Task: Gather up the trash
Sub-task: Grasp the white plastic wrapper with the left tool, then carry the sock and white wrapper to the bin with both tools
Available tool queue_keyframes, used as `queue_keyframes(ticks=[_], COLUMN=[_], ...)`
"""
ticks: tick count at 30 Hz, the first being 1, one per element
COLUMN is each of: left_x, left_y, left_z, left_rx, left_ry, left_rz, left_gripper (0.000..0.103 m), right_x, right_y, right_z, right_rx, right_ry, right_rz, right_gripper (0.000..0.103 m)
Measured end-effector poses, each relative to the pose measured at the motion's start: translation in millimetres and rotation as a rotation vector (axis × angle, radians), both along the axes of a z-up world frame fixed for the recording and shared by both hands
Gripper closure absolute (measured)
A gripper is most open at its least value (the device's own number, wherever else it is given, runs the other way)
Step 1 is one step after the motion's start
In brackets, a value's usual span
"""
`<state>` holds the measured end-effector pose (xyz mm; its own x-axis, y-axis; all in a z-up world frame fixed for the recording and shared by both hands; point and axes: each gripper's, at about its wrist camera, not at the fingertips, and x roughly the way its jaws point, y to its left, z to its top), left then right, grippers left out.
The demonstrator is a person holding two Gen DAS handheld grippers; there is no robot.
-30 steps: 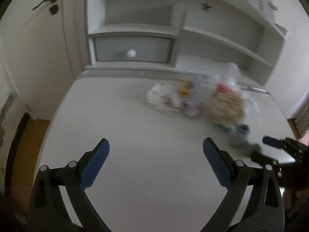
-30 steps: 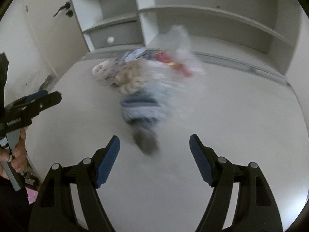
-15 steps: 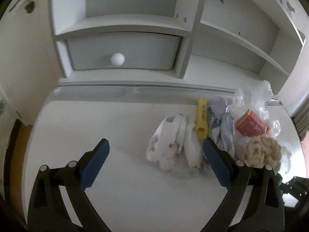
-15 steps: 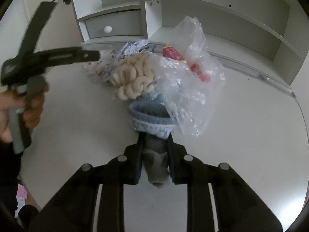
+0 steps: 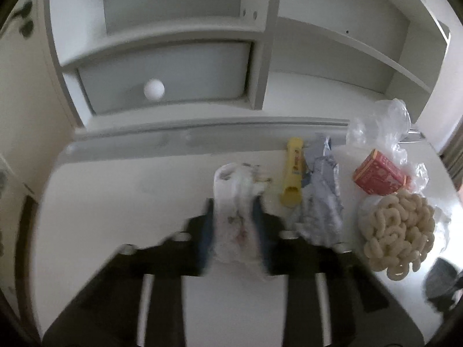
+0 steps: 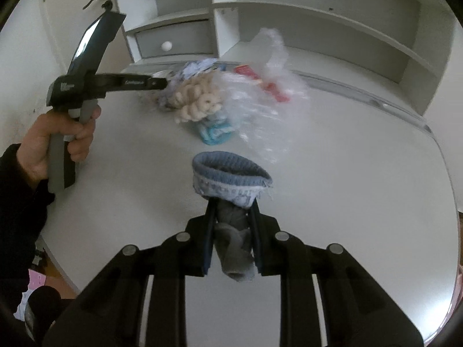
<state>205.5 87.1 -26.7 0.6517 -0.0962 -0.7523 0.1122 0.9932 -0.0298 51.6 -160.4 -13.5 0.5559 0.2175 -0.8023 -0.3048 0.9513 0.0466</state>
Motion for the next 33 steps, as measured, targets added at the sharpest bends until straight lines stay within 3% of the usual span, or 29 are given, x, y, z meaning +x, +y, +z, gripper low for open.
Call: queue_keyframes(ticks=[2, 9, 16, 19, 23, 30, 33], left_x=[-6, -36, -71, -87, -119, -196, -235], left_y=[0, 16, -16, -60, -151, -336, -407], left_z=[5, 44, 103, 125, 135, 105, 81], left_rx=[0.001, -0.031, -0.028, -0.02, -0.04, -0.103, -0.15], left_ry=[-0.012, -0.066, -0.182, -0.214, -0.226, -0.18, -0.119], left_rz=[0.011, 0.11, 0.106, 0.001, -0.207, -0.646, -0.819], left_gripper=[0.094, 0.095, 0.095, 0.095, 0.095, 0.095, 0.095], right_x=[-8, -41, -97, -131, -178, -250, -272], right_y=[-18, -99, -215, -264, -330, -412, -437], right_z=[8, 25, 24, 22, 12, -20, -39], right_rx=[0.006, 0.023, 0.032, 0.02, 0.025, 0.035, 0.056], right_ry=[-0.017, -0.067, -0.074, -0.085, -0.074, 0.004, 0.039], right_rz=[-0.037, -0.199, -0.464, -0.59, -0.773, -0.994, -1.065], right_gripper=[0.081, 0.081, 0.081, 0.081, 0.081, 0.081, 0.081])
